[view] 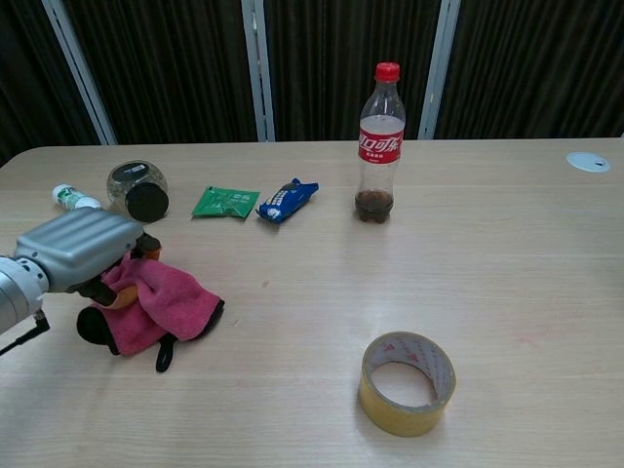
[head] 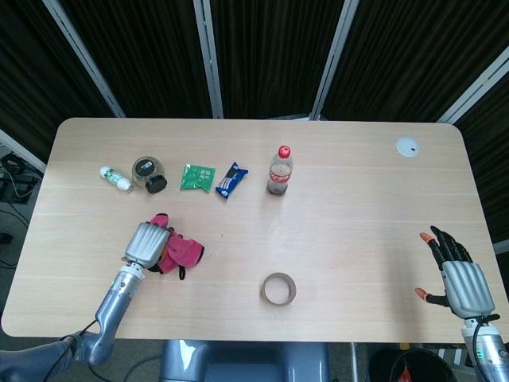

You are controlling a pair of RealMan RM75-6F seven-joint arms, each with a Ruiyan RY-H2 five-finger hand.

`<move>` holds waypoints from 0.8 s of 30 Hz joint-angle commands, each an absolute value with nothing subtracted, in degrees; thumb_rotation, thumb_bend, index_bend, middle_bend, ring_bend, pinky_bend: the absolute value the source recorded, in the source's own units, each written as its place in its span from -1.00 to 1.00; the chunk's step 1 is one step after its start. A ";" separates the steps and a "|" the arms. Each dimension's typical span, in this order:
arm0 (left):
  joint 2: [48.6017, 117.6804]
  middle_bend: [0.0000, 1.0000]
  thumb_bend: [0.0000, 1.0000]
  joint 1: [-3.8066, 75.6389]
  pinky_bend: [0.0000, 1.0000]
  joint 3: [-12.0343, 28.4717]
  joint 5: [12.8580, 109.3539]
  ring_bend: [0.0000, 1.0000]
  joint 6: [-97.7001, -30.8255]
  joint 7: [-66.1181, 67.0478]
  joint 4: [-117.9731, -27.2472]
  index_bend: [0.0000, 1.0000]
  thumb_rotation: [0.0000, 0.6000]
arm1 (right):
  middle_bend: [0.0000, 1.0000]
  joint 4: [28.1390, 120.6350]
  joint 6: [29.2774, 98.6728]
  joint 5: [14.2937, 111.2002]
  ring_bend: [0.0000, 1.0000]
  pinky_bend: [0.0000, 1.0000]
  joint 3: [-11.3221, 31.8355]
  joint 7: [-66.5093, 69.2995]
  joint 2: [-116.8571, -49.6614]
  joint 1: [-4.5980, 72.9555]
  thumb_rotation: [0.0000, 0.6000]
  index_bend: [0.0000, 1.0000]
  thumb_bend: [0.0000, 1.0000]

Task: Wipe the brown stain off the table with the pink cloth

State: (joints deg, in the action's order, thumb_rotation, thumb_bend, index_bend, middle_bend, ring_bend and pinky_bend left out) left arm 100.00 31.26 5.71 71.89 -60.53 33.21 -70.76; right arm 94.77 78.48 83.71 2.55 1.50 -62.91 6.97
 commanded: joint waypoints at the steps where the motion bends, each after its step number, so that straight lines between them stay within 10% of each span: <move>1: 103.51 0.24 0.32 32.49 0.16 5.23 72.70 0.05 -60.25 34.84 -71.41 0.65 1.00 | -1.00 94.69 78.35 83.50 -1.00 -0.73 2.60 1.83 -62.83 6.97 1.00 -0.80 -1.00; 24: 118.11 0.25 0.32 42.84 0.16 9.98 74.01 0.05 -55.32 34.34 -55.22 0.66 1.00 | -1.00 94.53 77.36 81.69 -1.00 -0.73 3.07 3.96 -62.34 6.91 1.00 -0.80 -1.00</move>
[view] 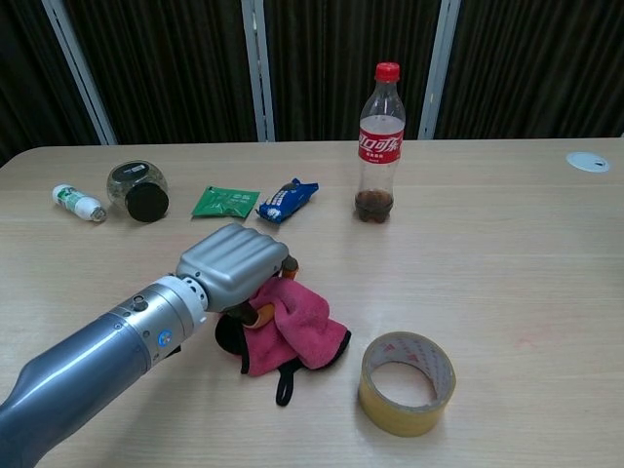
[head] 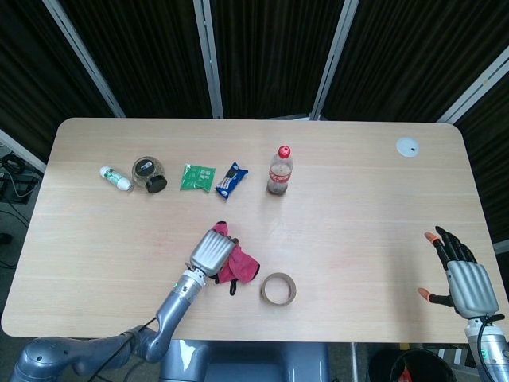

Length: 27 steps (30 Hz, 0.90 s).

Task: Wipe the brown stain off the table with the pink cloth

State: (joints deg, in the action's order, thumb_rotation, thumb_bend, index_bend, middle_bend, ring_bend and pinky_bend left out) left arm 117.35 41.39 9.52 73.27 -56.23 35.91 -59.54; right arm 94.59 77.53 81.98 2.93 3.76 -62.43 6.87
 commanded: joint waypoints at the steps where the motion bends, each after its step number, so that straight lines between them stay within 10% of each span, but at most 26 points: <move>1: 117.89 0.25 0.32 42.94 0.16 10.27 73.92 0.05 -55.33 33.72 -53.84 0.66 1.00 | -1.00 94.51 77.46 81.56 -1.00 -0.73 3.15 4.00 -62.26 6.84 1.00 -0.80 -1.00; 27: 90.53 0.24 0.31 31.90 0.15 10.75 73.12 0.04 -66.81 24.52 -68.35 0.64 1.00 | -1.00 94.78 78.21 81.91 -1.00 -0.73 3.09 1.72 -62.37 6.54 1.00 -0.80 -1.00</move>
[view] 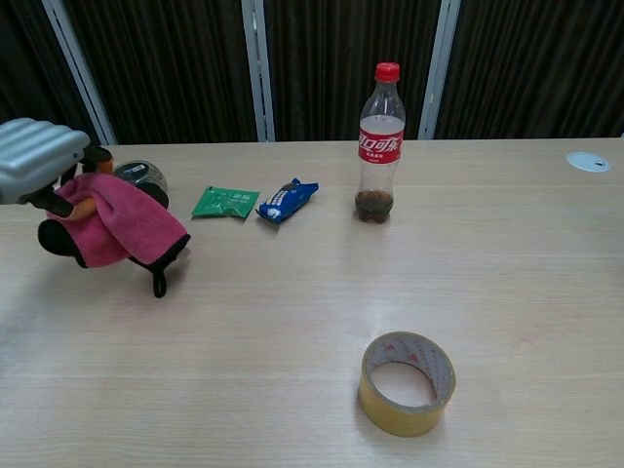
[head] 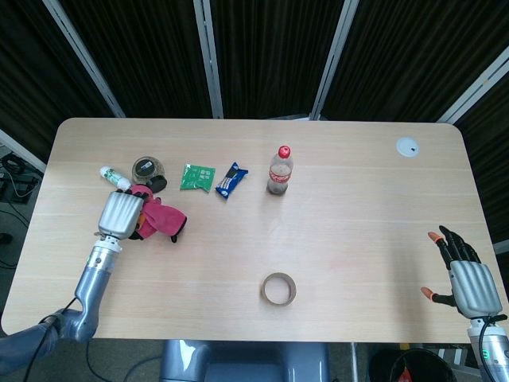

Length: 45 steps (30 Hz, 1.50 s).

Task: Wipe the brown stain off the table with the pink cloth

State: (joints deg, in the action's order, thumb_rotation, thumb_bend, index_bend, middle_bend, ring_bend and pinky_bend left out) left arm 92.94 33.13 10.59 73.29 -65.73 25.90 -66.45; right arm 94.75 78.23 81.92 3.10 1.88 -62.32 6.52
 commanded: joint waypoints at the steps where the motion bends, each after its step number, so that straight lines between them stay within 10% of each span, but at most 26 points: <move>1: 89.94 0.23 0.31 31.72 0.15 10.70 73.09 0.04 -66.86 24.28 -68.79 0.63 1.00 | -1.00 94.81 78.23 81.91 -1.00 -0.73 3.10 1.60 -62.38 6.53 1.00 -0.80 -1.00; 10: 85.43 -0.13 -0.23 29.21 0.02 8.59 72.32 -0.24 -66.29 22.70 -71.72 0.36 1.00 | -1.00 94.69 77.95 81.96 -1.00 -0.73 3.13 0.93 -62.75 6.79 1.00 -0.80 -1.00; 17: 83.90 -1.00 -0.84 28.03 -0.85 7.60 70.34 -1.00 -65.25 23.89 -74.04 -0.42 1.00 | -1.00 94.76 77.76 81.84 -1.00 -0.73 3.14 0.89 -62.72 6.85 1.00 -0.80 -1.00; 34: 75.24 -1.00 -1.00 21.61 -1.00 7.95 66.21 -1.00 -72.34 23.40 -90.33 -0.73 1.00 | -1.00 94.99 78.03 82.26 -1.00 -0.73 3.06 1.06 -62.66 6.79 1.00 -0.81 -1.00; 45: 67.56 -1.00 -1.00 11.33 -1.00 1.18 76.37 -1.00 -85.55 19.15 -97.35 -0.98 1.00 | -1.00 94.74 78.45 83.71 -1.00 -0.73 2.68 1.28 -62.78 6.85 1.00 -0.89 -1.00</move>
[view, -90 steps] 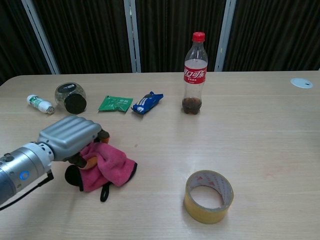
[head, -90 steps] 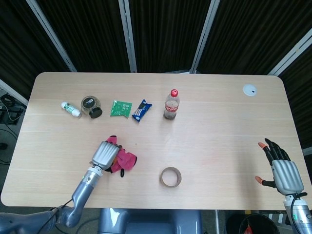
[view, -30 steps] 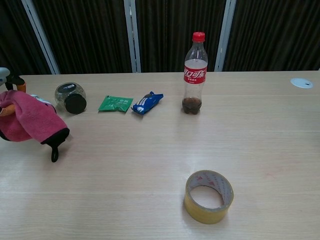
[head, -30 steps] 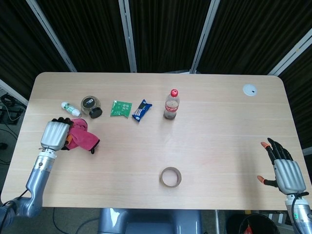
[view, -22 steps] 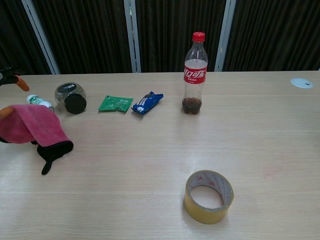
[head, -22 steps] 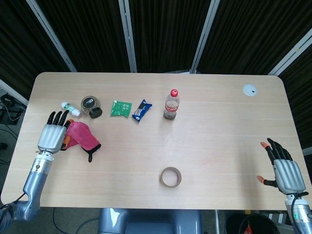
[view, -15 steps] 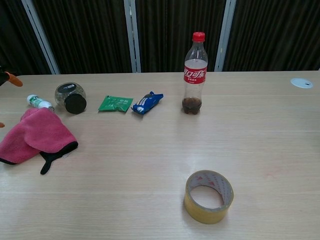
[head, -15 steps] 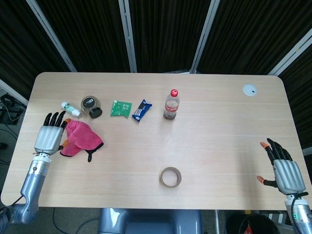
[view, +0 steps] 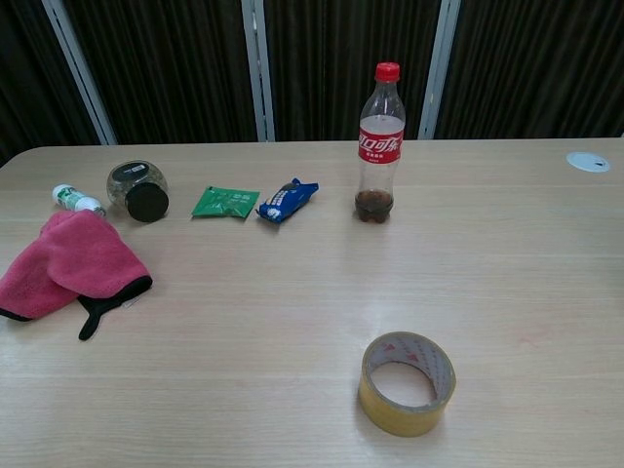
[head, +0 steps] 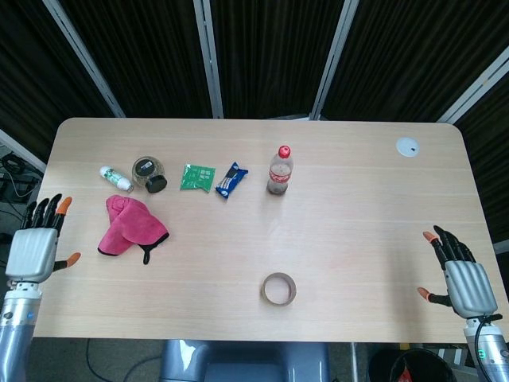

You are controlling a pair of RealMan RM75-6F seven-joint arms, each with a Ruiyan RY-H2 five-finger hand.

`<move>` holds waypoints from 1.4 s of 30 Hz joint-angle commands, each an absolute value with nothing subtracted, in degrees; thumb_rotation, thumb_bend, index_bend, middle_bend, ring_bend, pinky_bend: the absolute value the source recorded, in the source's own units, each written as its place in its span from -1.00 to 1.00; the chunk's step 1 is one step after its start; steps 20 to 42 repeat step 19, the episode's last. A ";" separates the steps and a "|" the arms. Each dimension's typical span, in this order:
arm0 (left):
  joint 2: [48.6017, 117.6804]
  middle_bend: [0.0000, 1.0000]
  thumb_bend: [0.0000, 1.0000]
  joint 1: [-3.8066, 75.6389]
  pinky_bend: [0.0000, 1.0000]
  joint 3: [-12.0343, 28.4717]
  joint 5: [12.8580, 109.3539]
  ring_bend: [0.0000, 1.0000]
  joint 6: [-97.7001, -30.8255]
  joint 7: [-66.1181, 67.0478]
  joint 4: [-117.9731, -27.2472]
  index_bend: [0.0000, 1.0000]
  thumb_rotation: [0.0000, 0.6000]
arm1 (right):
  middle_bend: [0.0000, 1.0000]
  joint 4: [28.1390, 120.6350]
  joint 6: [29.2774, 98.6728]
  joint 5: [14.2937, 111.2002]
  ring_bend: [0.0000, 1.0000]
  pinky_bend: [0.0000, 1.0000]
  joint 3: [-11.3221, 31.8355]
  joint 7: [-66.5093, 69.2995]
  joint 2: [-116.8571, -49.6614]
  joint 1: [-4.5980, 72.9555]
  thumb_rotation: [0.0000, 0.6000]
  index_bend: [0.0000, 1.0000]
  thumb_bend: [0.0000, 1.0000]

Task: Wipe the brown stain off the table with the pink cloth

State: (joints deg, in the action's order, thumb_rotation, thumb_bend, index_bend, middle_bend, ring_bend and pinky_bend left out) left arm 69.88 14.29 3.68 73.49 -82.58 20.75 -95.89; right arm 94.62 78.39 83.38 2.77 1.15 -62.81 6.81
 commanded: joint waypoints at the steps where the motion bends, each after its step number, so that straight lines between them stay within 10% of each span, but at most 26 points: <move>1: 66.86 -1.00 -1.00 10.47 -1.00 0.39 77.12 -1.00 -86.27 18.96 -97.65 -0.99 1.00 | -1.00 94.69 78.64 84.08 -1.00 -0.73 2.63 1.28 -62.76 6.86 1.00 -0.91 -1.00; 42: 64.05 -1.00 -1.00 3.99 -1.00 -3.84 86.35 -1.00 -90.94 12.07 -96.10 -1.00 1.00 | -1.00 92.35 84.61 87.87 -1.00 -0.75 2.92 -1.55 -65.18 5.56 1.00 -1.00 -1.00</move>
